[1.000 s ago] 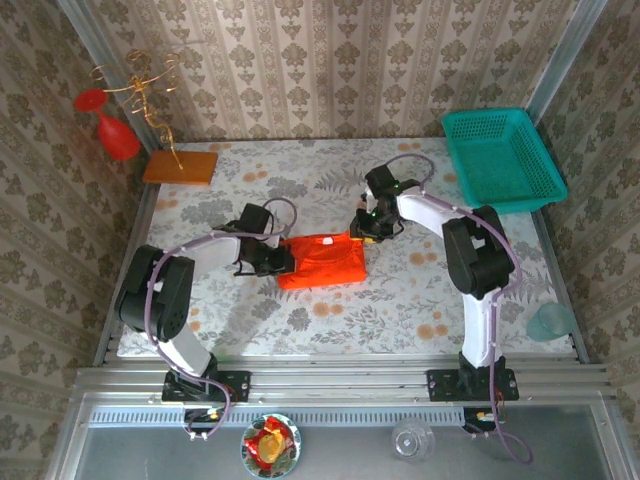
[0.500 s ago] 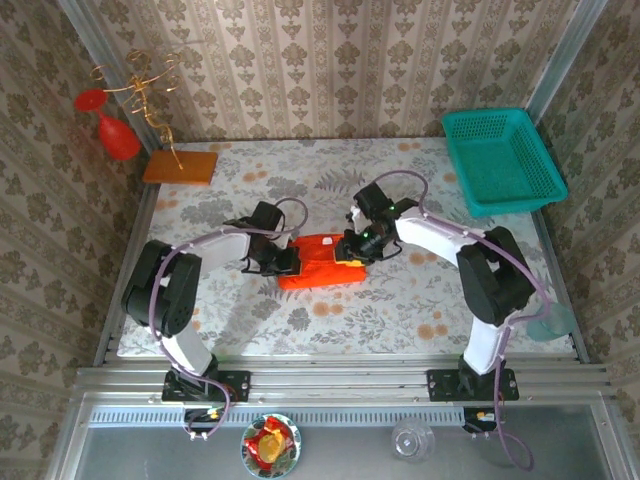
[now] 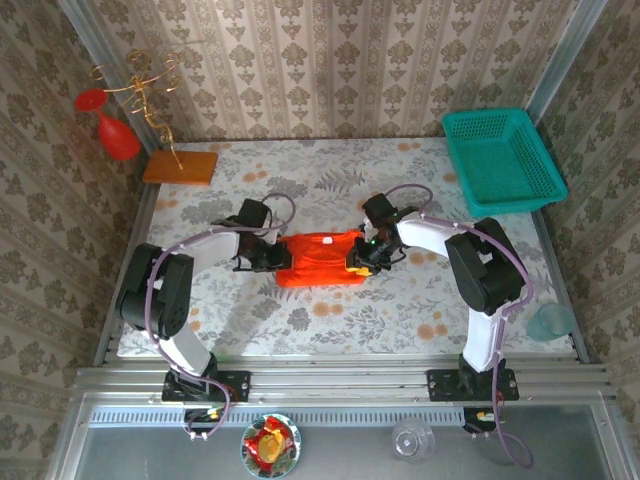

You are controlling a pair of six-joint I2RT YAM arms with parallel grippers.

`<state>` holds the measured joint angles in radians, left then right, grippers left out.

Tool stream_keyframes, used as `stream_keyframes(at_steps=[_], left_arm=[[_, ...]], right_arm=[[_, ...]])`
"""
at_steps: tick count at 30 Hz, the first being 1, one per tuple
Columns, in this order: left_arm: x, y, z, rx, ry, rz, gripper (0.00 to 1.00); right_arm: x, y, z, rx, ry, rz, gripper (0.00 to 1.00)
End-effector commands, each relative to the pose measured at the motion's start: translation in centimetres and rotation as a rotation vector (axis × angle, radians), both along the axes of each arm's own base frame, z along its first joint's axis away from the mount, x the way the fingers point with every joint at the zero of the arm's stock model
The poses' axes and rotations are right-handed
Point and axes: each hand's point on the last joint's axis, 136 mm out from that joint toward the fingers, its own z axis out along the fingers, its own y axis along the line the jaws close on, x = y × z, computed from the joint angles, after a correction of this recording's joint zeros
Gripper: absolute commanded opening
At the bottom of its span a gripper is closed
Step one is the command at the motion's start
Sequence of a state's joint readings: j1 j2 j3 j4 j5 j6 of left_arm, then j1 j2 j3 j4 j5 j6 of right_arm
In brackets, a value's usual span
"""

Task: Fold the inside-out t-shirt
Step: Smooth out the T-shirt at the center of the table, then move the T-shirt to the top-left of the table.

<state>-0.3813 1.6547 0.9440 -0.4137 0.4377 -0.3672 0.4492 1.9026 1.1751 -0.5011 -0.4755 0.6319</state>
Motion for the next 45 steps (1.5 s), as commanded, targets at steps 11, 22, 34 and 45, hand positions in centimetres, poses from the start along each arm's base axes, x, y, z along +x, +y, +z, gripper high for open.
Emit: stream_keyframes(at_steps=[11, 22, 34, 45], left_arm=[[4.4, 2.8, 0.1, 0.123, -0.053, 0.033, 0.44], [4.0, 1.6, -1.2, 0.08, 0.001, 0.013, 0.48], [3.1, -1.4, -1.7, 0.055, 0.016, -0.035, 0.41], [3.1, -0.3, -2.4, 0.118, 0.018, -0.027, 0.07]], right_arm=[[-0.6, -0.5, -0.6, -0.026, 0.011, -0.016, 0.29], [-1.2, -1.0, -1.3, -0.046, 0.025, -0.017, 0.28], [-0.9, -0.8, -1.6, -0.042, 0.027, -0.013, 0.27], [-0.4, -0.6, -0.2, -0.031, -0.01, -0.014, 0.31]])
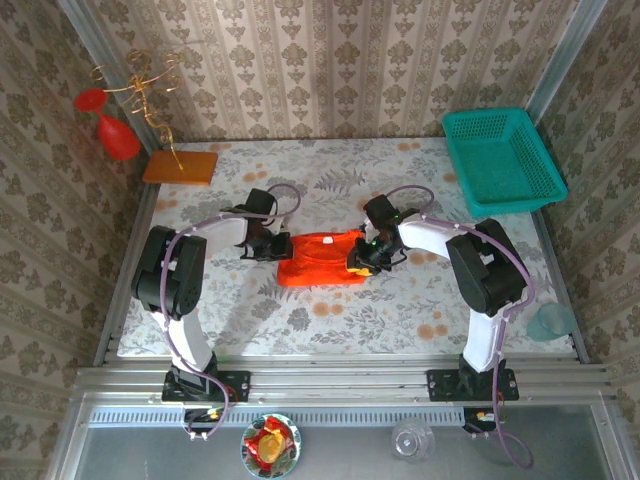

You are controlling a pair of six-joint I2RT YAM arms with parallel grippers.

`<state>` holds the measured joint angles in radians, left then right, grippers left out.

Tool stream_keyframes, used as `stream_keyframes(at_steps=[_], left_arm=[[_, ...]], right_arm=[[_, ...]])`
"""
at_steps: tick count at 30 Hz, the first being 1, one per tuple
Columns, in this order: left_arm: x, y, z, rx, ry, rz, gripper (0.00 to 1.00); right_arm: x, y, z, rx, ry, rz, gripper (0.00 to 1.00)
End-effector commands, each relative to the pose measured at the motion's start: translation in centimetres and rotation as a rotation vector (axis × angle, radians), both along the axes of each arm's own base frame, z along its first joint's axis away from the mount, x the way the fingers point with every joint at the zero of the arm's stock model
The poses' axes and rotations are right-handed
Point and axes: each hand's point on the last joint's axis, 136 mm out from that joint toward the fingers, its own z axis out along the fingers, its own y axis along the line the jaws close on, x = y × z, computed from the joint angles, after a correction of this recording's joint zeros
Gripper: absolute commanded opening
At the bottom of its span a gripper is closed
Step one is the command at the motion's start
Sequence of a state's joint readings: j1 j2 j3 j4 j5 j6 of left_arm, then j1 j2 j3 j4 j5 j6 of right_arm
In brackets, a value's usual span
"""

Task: Fold the inside-out t-shirt
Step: Move the T-shirt to the top-left of the table.

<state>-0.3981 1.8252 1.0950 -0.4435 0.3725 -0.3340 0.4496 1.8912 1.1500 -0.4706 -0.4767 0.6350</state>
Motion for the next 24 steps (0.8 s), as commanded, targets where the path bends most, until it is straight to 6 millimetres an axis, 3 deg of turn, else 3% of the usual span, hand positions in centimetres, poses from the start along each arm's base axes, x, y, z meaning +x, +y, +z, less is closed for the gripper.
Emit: stream_keyframes(at_steps=[1, 5, 13, 24], left_arm=[[0.1, 0.9, -0.3, 0.049, 0.008, 0.002, 0.05], [0.8, 3.5, 0.0, 0.126, -0.01, 0.016, 0.0], [3.9, 11.8, 0.3, 0.438, -0.066, 0.043, 0.0], [7.9, 21.7, 1.9, 0.635, -0.122, 0.147, 0.0]], right_arm=[[-0.2, -0.7, 0.2, -0.042, -0.004, -0.012, 0.33], [0.5, -2.2, 1.5, -0.085, -0.036, -0.028, 0.41], [1.5, -5.5, 4.0, -0.076, -0.077, -0.068, 0.43], [-0.4, -7.1, 2.0, -0.056, -0.026, -0.047, 0.42]])
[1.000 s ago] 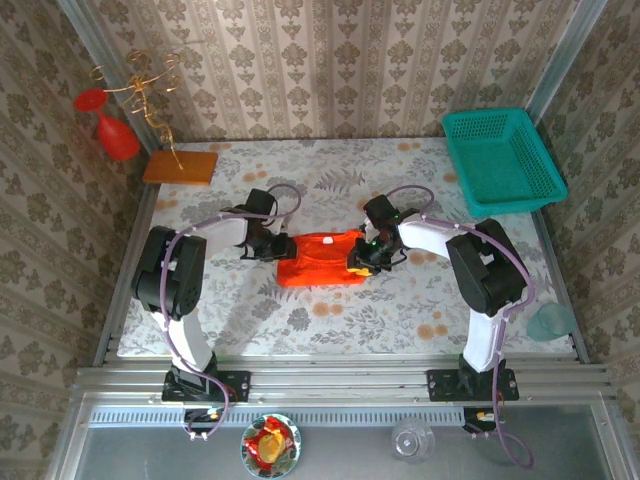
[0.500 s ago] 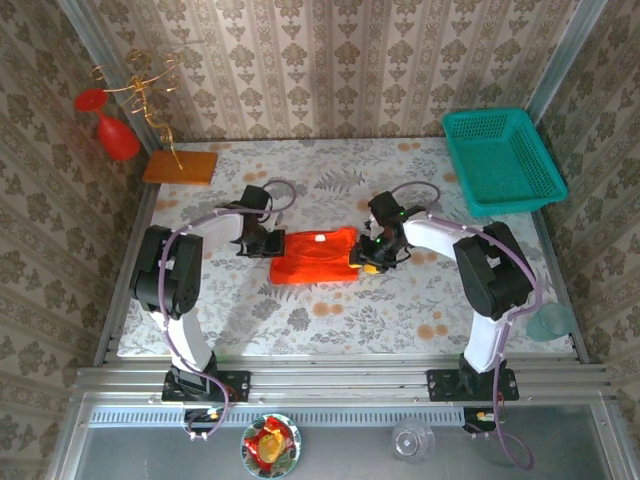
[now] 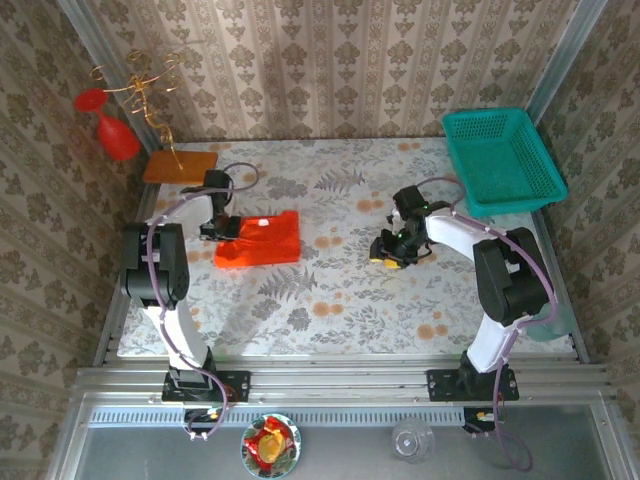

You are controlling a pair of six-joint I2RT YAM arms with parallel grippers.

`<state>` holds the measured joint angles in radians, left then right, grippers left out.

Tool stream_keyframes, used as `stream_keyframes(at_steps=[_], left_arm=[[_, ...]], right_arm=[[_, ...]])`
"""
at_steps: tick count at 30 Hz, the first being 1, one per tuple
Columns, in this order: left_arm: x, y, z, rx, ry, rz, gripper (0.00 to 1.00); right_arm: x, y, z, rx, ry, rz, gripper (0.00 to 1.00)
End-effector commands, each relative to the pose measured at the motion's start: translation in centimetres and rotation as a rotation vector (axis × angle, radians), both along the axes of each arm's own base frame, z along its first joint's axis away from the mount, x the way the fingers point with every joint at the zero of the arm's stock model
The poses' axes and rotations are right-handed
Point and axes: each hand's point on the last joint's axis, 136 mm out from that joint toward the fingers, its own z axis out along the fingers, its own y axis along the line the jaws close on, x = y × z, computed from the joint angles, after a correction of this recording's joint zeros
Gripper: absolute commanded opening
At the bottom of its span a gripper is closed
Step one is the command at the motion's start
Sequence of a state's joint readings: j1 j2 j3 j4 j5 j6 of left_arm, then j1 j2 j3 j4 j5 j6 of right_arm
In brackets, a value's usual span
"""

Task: Fold the inside-out t-shirt
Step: Move the T-shirt to the top-left of the table.

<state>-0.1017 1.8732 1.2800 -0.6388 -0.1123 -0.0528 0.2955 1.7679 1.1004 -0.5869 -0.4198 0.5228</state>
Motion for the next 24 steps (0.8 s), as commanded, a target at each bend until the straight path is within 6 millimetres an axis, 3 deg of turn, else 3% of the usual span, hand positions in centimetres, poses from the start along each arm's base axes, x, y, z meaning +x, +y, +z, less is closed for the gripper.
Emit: stream_keyframes(at_steps=[1, 7, 11, 17, 24], left_arm=[[1.4, 4.4, 0.7, 0.13, -0.003, 0.013, 0.0], [5.1, 9.4, 3.6, 0.397, -0.045, -0.028, 0.0], [8.0, 11.5, 4.9, 0.581, -0.076, -0.101, 0.0], [11.1, 13.4, 4.8, 0.696, -0.089, -0.16, 0.0], [12.2, 16.1, 3.1, 0.69, -0.063, -0.143, 0.0]], right_arm=[[-1.0, -0.2, 0.1, 0.022, 0.009, 0.024, 0.42], [-1.2, -0.4, -0.7, 0.047, 0.021, 0.018, 0.42], [-1.5, -0.4, -0.9, 0.062, 0.034, 0.019, 0.42], [-1.4, -0.5, -1.3, 0.066, 0.051, 0.016, 0.41], [-1.8, -0.7, -1.4, 0.055, 0.069, 0.019, 0.41]])
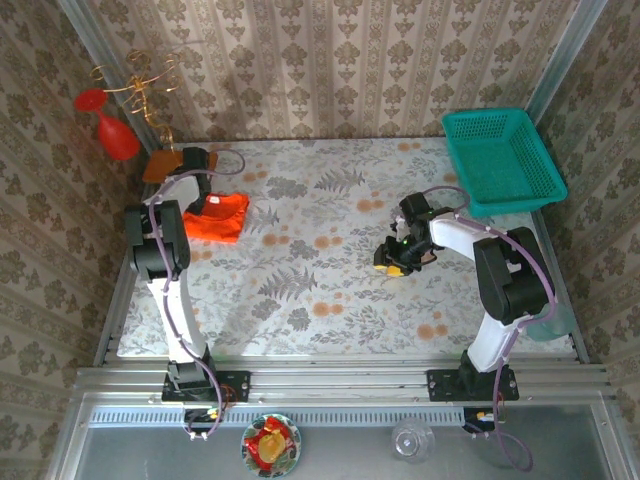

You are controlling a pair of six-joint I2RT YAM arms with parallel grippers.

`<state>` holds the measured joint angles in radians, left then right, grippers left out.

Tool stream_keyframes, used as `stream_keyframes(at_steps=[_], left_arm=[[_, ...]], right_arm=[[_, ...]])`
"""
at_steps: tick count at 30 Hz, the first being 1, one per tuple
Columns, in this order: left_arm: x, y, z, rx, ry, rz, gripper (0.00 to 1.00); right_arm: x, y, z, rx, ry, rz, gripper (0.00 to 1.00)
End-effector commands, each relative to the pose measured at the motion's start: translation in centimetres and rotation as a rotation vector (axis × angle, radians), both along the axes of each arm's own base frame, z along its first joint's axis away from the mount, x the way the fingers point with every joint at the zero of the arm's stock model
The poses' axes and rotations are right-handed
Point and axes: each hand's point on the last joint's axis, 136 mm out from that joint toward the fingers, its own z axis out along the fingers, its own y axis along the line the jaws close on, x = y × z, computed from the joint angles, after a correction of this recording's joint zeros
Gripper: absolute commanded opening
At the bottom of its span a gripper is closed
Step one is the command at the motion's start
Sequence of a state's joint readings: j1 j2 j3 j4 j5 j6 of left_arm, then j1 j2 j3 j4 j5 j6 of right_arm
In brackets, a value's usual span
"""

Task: Fold the inside-out t-shirt
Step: Move the T-shirt to the top-left of the table.

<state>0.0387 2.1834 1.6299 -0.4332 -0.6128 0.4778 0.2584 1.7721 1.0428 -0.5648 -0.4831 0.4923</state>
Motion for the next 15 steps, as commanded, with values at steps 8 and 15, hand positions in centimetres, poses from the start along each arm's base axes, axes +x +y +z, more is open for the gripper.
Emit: stream_keyframes(at_steps=[8, 15], left_arm=[[1.8, 4.1, -0.5, 0.048, -0.011, 0.052, 0.02], [2.0, 5.3, 0.3, 0.06, -0.032, 0.1, 0.25]], right_arm=[[-0.4, 0.3, -0.3, 0.02, 0.05, -0.004, 0.41], [-0.3, 0.5, 0.7, 0.013, 0.056, 0.009, 0.4]])
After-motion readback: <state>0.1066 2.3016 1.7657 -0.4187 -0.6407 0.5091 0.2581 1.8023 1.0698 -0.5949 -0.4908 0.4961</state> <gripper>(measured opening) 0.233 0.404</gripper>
